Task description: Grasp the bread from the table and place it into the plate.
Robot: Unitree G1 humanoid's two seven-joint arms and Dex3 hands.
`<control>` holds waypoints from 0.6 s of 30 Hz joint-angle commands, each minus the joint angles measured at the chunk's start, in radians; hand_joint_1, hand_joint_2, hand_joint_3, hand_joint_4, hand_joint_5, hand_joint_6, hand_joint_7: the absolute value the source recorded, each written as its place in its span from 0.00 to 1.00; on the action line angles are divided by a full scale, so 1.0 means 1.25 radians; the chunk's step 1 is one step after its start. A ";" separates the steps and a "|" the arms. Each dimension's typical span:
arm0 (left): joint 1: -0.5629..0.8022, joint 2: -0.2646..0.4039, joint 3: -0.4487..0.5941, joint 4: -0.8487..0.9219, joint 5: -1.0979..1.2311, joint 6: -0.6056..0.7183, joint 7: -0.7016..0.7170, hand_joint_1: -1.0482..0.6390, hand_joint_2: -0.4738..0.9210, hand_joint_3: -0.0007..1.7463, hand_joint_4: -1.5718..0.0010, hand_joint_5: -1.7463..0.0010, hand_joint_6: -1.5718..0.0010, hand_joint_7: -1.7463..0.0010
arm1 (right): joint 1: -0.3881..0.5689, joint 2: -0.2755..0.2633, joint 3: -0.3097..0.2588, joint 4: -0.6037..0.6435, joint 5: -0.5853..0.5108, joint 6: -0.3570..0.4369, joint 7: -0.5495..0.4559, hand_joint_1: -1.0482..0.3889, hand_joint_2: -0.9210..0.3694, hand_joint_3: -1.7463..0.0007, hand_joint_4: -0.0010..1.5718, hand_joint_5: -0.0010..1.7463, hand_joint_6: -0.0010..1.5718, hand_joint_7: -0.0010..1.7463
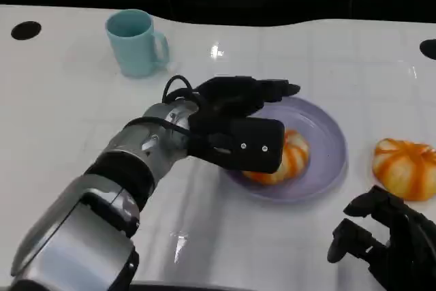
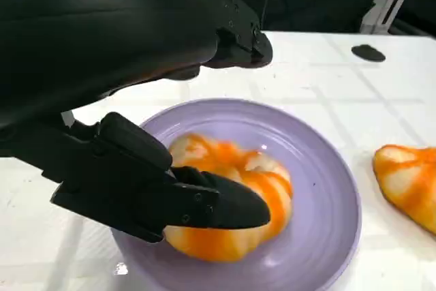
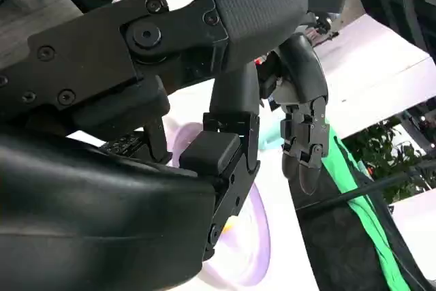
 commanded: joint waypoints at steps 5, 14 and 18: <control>0.003 0.032 0.001 -0.055 -0.002 -0.018 -0.040 0.11 1.00 0.30 0.96 0.98 0.93 0.97 | 0.013 -0.009 -0.007 -0.017 0.003 0.001 0.003 0.38 0.00 0.88 0.47 0.88 0.49 0.63; 0.084 0.099 0.069 -0.155 -0.097 -0.080 -0.098 0.14 1.00 0.28 0.91 0.95 0.90 0.96 | 0.026 -0.006 -0.009 -0.031 0.004 0.006 -0.004 0.38 0.00 0.87 0.46 0.88 0.48 0.63; 0.161 0.118 0.137 -0.228 -0.215 -0.107 -0.174 0.19 1.00 0.25 0.90 0.93 0.89 0.96 | 0.029 -0.007 -0.009 -0.044 0.008 0.026 -0.015 0.38 0.00 0.89 0.46 0.88 0.49 0.63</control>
